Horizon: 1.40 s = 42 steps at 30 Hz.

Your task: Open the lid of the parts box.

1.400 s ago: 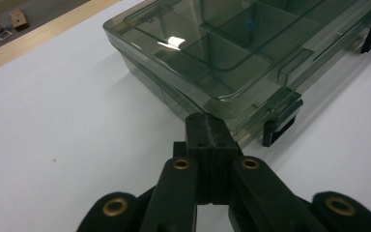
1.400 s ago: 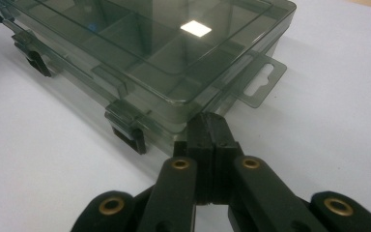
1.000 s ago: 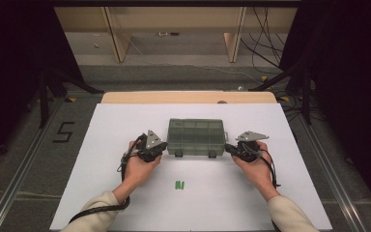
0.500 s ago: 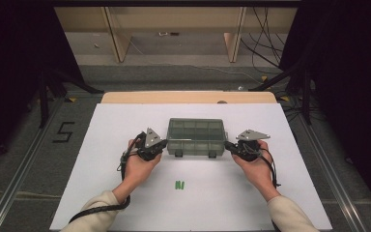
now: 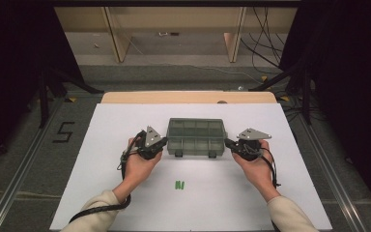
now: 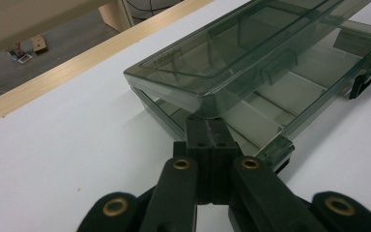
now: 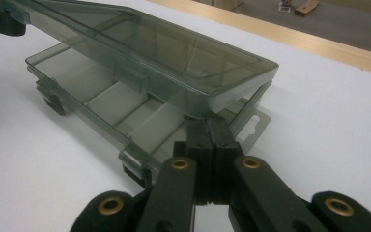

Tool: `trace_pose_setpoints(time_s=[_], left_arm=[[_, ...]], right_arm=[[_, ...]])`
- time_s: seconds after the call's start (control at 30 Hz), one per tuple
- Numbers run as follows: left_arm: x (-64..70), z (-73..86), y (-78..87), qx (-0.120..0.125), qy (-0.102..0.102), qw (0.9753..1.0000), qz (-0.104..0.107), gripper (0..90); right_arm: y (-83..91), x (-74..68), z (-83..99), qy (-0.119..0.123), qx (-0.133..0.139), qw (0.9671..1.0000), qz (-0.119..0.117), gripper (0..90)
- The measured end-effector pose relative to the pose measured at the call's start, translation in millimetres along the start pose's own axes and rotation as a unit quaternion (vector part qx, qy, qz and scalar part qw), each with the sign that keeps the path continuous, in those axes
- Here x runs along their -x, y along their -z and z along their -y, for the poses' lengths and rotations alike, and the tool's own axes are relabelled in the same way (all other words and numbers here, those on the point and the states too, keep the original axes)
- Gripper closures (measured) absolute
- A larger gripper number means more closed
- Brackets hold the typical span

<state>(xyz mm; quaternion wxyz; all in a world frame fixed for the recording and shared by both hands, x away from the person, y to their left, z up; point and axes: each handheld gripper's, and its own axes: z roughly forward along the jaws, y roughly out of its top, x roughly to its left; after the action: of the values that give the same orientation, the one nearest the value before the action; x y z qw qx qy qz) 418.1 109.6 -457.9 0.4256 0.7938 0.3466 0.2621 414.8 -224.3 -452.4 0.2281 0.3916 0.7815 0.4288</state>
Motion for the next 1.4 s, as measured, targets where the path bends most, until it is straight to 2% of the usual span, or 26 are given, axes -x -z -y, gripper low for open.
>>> trace_pose_setpoints(time_s=[0.03,0.1,0.13,0.27,0.3,0.33,0.43,0.5,0.53,0.6,0.63,0.67,0.7,0.77,0.9,0.97,1.13,1.2,1.23,1.27,1.33,1.4], left_arm=[[0.0,0.0,0.4,-0.004,0.004,1.0000,0.003,90.0],[-0.2,-0.6,0.7,-0.004,-0.001,1.0000,-0.001,90.0],[-3.2,-2.1,0.5,0.002,-0.024,0.9997,-0.003,90.0],[-2.1,-3.2,-0.5,0.012,-0.015,0.9998,-0.004,90.0],[-1.3,-3.5,-0.4,0.013,-0.008,0.9999,-0.005,90.0],[-3.2,-4.4,0.2,0.008,-0.021,0.9997,-0.005,90.0],[-2.1,-5.8,-0.8,0.015,-0.011,0.9998,-0.005,90.0],[-3.4,-7.0,-0.1,0.011,-0.020,0.9997,-0.006,90.0],[-2.0,-7.1,-1.2,0.018,-0.010,0.9998,-0.005,90.0],[-1.6,-7.7,-1.2,0.019,-0.003,0.9998,-0.004,90.0],[-2.4,-8.5,-0.4,0.015,-0.010,0.9998,-0.007,90.0],[-3.4,-9.3,0.0,0.015,-0.017,0.9997,-0.006,90.0],[-2.2,-9.6,-0.7,0.021,-0.008,0.9997,-0.007,90.0],[-2.2,-10.5,-0.2,0.022,-0.004,0.9997,-0.008,90.0],[-3.3,-11.6,0.0,0.026,-0.011,0.9995,-0.009,90.0],[-1.9,-12.0,-0.2,0.030,-0.002,0.9995,-0.010,90.0],[-1.3,-14.0,-0.5,0.033,-0.007,0.9994,-0.010,90.0],[-0.4,-14.2,-0.6,0.034,-0.004,0.9994,-0.011,90.0],[0.0,-14.2,-0.7,0.033,-0.002,0.9994,-0.011,90.0],[-0.8,-14.5,-0.6,0.033,-0.009,0.9993,-0.011,90.0],[0.3,-14.1,-0.7,0.033,-0.002,0.9994,-0.011,90.0],[-0.3,-14.2,-0.6,0.034,-0.009,0.9993,-0.012,90.0]], right_arm=[[0.3,-0.5,-0.2,0.001,0.001,1.0000,0.003,89.3],[1.0,-1.6,-1.0,0.006,0.002,1.0000,0.007,89.4],[1.2,-1.9,-1.4,0.006,0.001,1.0000,0.006,90.0],[2.2,-1.9,-2.7,0.008,0.007,0.9999,0.007,90.0],[2.5,-1.6,-3.1,0.008,0.006,0.9999,0.006,90.0],[2.6,-1.6,-3.6,0.005,0.008,0.9999,0.006,90.0],[2.8,-1.5,-4.7,0.003,0.014,0.9999,0.007,90.0],[3.3,-1.1,-5.5,0.003,0.015,0.9999,0.006,90.0],[3.6,-1.2,-5.9,0.003,0.015,0.9999,0.006,90.0],[4.2,-1.4,-6.7,0.001,0.018,0.9998,0.009,90.0],[4.4,-1.9,-7.0,-0.003,0.018,0.9998,0.007,90.0],[4.6,-1.1,-7.7,0.003,0.024,0.9996,0.011,90.0],[4.9,-1.1,-8.1,0.003,0.025,0.9996,0.010,90.0],[4.2,-1.3,-8.5,0.000,0.031,0.9995,0.010,90.0],[5.7,-1.2,-10.1,0.002,0.028,0.9995,0.013,90.0],[7.0,-1.4,-11.0,0.004,0.025,0.9995,0.016,90.0],[6.1,-1.8,-12.1,0.004,0.040,0.9991,0.015,90.0],[6.3,-1.9,-11.7,0.003,0.037,0.9991,0.020,86.4],[6.9,-2.5,-11.2,0.000,0.029,0.9993,0.025,81.4],[6.2,-1.9,-10.8,0.007,0.033,0.9987,0.039,75.6],[5.2,-2.4,-10.1,0.011,0.030,0.9984,0.047,72.7],[4.9,-2.9,-10.9,0.022,0.035,0.9975,0.058,71.2]])
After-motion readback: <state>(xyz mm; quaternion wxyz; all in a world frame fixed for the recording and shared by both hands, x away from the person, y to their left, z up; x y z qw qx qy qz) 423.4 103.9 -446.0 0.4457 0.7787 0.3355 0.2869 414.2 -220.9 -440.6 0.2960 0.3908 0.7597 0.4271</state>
